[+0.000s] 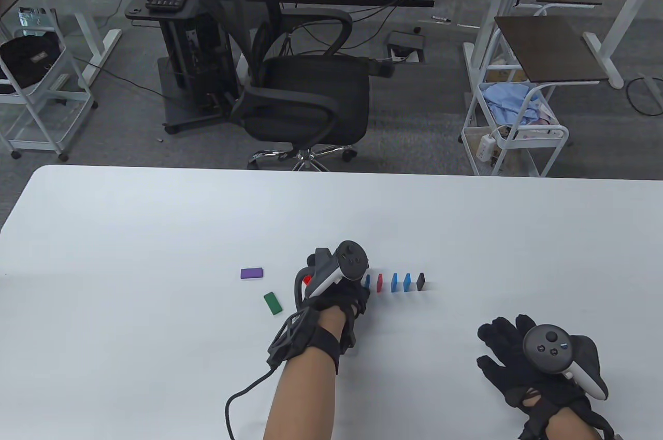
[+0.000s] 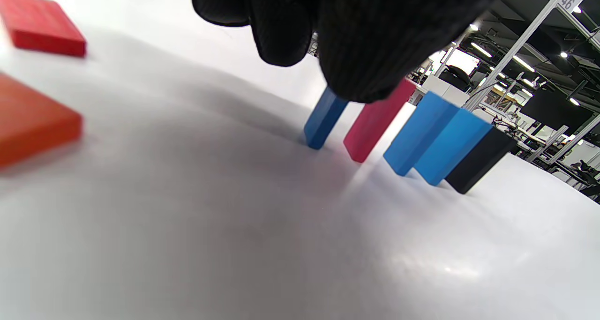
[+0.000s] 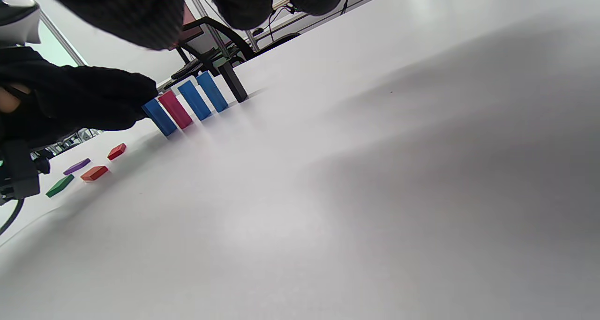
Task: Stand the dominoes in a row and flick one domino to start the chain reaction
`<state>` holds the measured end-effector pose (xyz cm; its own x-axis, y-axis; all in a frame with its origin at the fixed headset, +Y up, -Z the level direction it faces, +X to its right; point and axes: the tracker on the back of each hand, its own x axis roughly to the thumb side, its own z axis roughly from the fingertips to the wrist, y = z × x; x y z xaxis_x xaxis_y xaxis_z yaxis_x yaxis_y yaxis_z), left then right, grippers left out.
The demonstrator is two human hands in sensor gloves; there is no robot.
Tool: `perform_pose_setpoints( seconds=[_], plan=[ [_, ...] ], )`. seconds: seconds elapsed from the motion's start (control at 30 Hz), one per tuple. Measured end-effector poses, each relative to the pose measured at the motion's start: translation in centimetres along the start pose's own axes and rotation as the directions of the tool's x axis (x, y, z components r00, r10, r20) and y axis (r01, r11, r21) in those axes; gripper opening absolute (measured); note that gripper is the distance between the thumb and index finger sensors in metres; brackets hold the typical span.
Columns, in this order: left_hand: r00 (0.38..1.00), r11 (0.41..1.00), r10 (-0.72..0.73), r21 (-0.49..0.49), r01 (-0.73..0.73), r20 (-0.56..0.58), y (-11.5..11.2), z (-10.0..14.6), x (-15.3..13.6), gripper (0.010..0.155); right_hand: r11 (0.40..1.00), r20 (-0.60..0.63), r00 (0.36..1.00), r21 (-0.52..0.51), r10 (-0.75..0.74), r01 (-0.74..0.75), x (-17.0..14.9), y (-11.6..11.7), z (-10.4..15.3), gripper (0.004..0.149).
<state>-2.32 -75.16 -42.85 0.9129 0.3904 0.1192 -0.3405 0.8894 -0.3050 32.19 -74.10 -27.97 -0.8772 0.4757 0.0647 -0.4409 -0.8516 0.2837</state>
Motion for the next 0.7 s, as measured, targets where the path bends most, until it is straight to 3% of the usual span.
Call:
perform_pose_setpoints(
  seconds=[0.37, 0.7],
  plan=[
    [0.995, 0.994, -0.101, 0.036, 0.102, -0.025, 2.7, 3.2, -2.2, 0.065, 1.0, 0.0, 1.0, 0.002, 0.0, 0.0, -0.1, 0.0, 0.0, 0.061],
    [0.967, 0.967, -0.254, -0.007, 0.254, -0.024, 1.8, 4.6, -4.3, 0.063, 1.0, -0.011, 1.0, 0.01, -0.002, 0.003, -0.2, 0.1, 0.0, 0.061]
  ],
)
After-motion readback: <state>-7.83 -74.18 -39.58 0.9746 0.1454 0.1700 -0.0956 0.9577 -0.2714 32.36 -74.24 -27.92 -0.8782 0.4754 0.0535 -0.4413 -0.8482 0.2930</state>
